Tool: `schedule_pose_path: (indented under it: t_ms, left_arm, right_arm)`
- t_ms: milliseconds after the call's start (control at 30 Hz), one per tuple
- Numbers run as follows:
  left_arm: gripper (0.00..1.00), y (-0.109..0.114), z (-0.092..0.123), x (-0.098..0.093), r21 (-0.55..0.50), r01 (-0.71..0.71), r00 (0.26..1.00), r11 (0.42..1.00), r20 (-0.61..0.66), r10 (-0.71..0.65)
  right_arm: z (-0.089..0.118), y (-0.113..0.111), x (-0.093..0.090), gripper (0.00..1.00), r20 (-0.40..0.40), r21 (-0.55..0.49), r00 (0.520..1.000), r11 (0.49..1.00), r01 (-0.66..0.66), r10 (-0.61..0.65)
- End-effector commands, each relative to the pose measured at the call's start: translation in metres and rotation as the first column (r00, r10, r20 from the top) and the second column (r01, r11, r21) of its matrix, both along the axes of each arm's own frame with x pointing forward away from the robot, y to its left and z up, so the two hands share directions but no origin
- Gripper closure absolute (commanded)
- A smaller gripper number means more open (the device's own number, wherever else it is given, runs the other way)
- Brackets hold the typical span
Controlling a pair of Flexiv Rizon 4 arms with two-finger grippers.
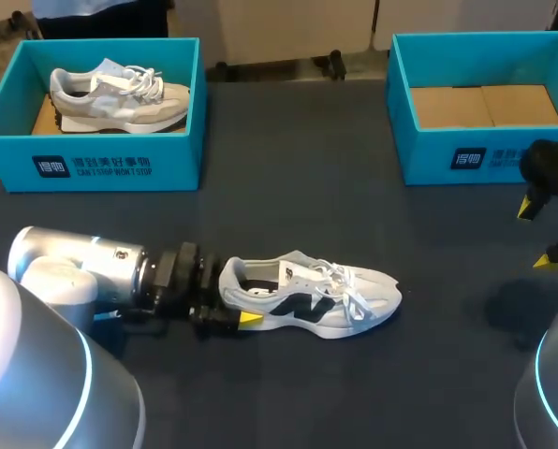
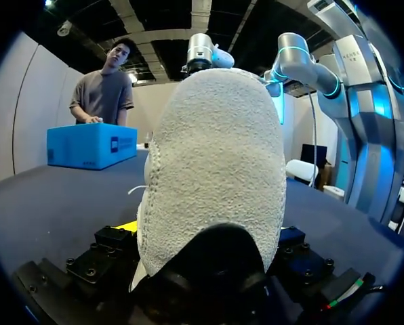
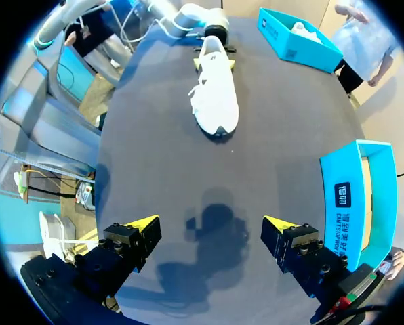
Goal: Take the shoe out of the shoebox, open the shoe tongue, remove and reinsert the insole, then place the shoe into the shoebox
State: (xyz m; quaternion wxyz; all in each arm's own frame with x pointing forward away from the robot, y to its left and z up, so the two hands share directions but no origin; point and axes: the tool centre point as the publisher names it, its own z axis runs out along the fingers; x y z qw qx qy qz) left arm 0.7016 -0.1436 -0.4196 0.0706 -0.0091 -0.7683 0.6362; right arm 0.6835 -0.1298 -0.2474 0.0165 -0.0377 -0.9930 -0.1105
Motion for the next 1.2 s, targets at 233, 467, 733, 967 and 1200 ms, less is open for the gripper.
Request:
schedule_pose_path:
  t_ms: [233, 467, 733, 967, 1200]
  left_arm:
    - [1.00, -0.002, 0.000, 0.005, 0.002, 0.009, 1.000, 1.000, -0.002, -0.009]
    - [1.00, -0.002, 0.000, 0.005, 0.002, 0.009, 1.000, 1.000, -0.002, -0.009]
    - [1.00, -0.002, 0.000, 0.005, 0.002, 0.009, 1.000, 1.000, -0.002, -0.009]
    - [1.00, -0.002, 0.000, 0.005, 0.002, 0.009, 1.000, 1.000, -0.002, -0.009]
    - [1.00, -0.002, 0.000, 0.005, 0.002, 0.009, 1.000, 1.000, -0.002, -0.009]
  right_arm:
    - [-0.001, 0.001, 0.000, 0.00, 0.000, -0.003, 1.000, 1.000, 0.000, 0.000]
    - [0.002, 0.002, 0.002, 0.00, -0.008, -0.011, 0.999, 0.999, 0.036, -0.036]
    - [0.014, 0.065, 0.004, 0.00, -0.007, 0.027, 0.929, 0.929, 0.369, -0.369]
    - [0.014, 0.065, 0.004, 0.00, -0.007, 0.027, 0.929, 0.929, 0.369, -0.369]
    - [0.020, 0.068, 0.008, 0.00, -0.008, -0.003, 0.877, 0.877, 0.481, -0.481]
